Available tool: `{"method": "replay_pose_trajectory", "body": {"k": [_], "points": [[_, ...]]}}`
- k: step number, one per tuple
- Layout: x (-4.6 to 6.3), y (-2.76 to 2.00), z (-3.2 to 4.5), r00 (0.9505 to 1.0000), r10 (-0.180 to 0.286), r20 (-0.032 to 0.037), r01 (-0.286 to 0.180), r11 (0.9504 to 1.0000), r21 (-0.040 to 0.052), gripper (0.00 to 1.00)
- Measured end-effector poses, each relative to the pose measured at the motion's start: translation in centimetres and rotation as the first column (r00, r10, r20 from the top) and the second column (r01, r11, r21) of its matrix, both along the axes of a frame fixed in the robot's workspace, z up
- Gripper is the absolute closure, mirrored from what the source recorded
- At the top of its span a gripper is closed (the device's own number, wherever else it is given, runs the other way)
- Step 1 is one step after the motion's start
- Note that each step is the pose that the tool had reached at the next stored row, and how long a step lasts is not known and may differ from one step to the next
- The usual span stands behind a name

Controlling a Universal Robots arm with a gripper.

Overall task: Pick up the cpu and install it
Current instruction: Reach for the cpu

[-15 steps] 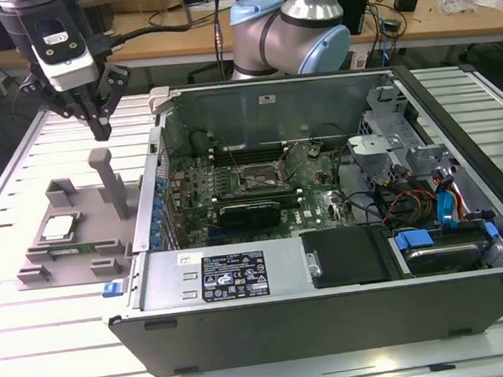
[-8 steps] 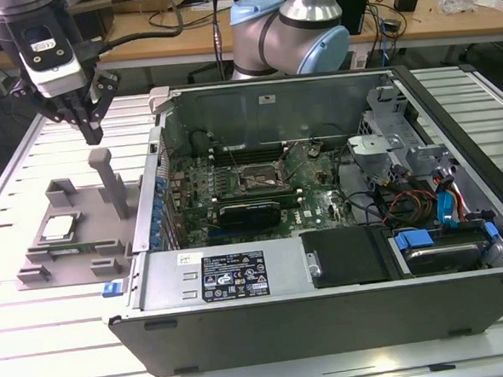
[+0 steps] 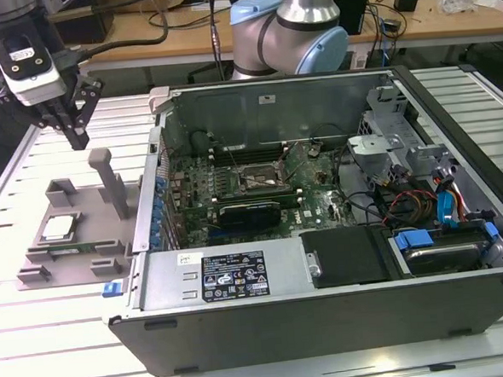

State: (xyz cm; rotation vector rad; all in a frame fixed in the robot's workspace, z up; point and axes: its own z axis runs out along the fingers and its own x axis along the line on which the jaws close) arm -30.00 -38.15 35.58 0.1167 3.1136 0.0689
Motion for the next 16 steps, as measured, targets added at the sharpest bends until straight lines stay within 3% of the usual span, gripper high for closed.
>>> {"method": "replay_pose_trajectory", "body": {"k": [16], "points": [[-2.3,0.01,-1.49,0.9996,0.029,-0.0002,-0.029,0.9996,-0.0001,0.89]]}}
